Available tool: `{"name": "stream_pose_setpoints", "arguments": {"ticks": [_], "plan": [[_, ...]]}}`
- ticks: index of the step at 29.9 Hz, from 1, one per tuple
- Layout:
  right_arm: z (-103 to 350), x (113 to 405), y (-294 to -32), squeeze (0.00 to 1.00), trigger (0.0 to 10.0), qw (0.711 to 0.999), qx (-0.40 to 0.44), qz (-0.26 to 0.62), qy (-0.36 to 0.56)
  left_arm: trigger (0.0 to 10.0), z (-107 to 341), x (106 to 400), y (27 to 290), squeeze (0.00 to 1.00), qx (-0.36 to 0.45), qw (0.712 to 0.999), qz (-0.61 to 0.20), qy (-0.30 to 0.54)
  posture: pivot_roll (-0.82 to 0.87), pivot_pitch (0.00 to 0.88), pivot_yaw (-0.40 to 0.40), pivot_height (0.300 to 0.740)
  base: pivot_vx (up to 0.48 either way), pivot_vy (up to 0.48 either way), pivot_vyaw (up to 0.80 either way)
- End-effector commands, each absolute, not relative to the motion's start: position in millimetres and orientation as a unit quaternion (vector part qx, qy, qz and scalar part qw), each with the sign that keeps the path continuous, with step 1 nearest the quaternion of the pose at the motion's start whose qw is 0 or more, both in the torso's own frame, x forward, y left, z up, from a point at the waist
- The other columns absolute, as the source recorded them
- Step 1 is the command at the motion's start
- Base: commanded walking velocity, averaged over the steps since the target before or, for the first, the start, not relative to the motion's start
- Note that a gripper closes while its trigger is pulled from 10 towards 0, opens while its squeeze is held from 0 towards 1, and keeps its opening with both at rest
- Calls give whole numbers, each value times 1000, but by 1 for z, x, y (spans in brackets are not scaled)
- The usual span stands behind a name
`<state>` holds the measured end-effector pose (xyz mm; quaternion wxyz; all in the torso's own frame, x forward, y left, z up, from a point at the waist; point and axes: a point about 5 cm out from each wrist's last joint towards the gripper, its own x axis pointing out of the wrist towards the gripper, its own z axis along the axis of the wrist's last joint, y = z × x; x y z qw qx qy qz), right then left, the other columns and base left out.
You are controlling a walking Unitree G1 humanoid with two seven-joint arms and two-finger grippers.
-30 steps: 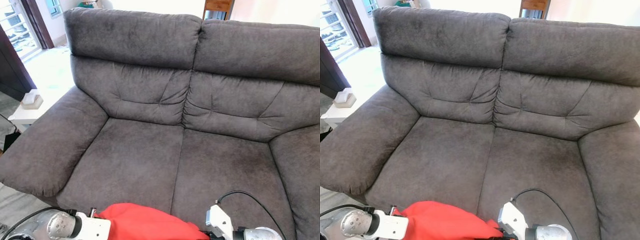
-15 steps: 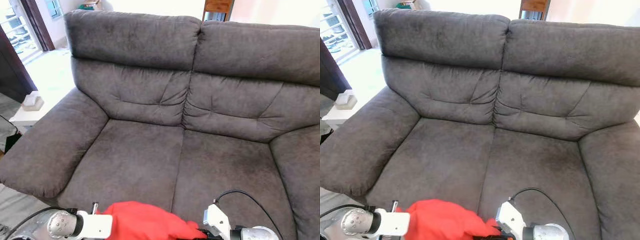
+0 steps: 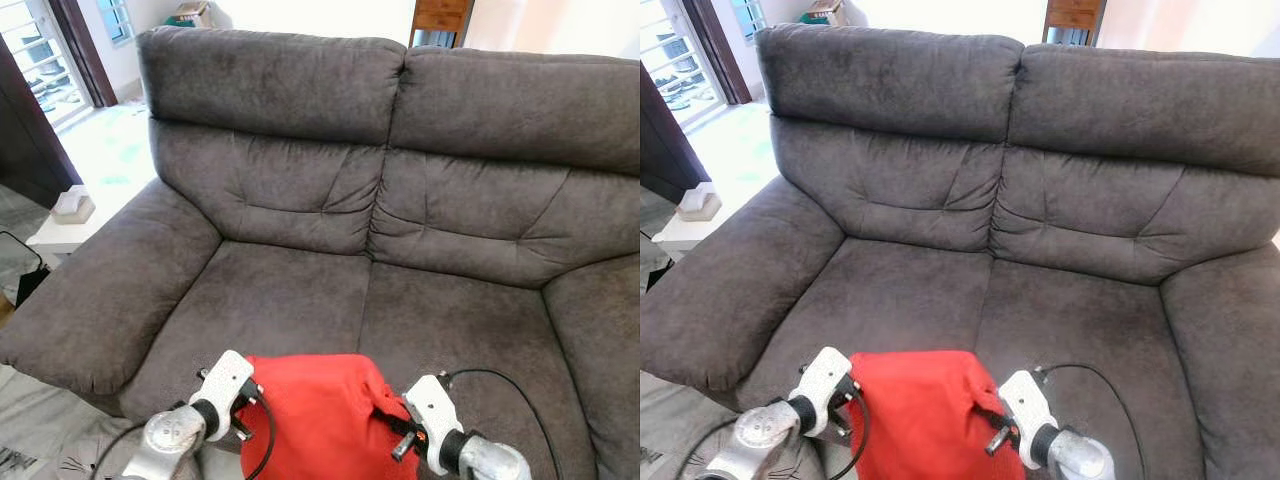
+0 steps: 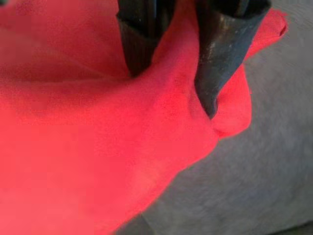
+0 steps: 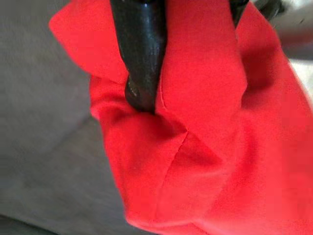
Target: Move the pillow to the sofa from floor
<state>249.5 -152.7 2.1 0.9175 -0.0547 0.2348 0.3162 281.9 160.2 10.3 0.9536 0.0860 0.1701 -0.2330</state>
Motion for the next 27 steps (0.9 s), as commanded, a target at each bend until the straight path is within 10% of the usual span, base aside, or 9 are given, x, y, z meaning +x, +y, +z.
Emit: {"name": "stream_pose_setpoints", "arguments": {"ticks": [1, 7, 27], "plan": [[-8, 249, -151, 0, 10000, 930, -23, 262, 259, 10000, 30, 296, 161, 0, 50, 975, -181, 117, 38, 87, 30, 740, 0, 0, 0], [-12, 258, -149, 0, 10000, 955, 64, 148, 250, 10000, 29, 298, 166, 0, -14, 991, -58, 117, 40, 93, 33, 740, 0, 0, 0], [-1, 273, -153, 0, 10000, 973, 76, 96, 196, 10000, 35, 296, 164, 0, -3, 994, -49, 98, 45, 97, 28, 740, 0, -77, 0]]}}
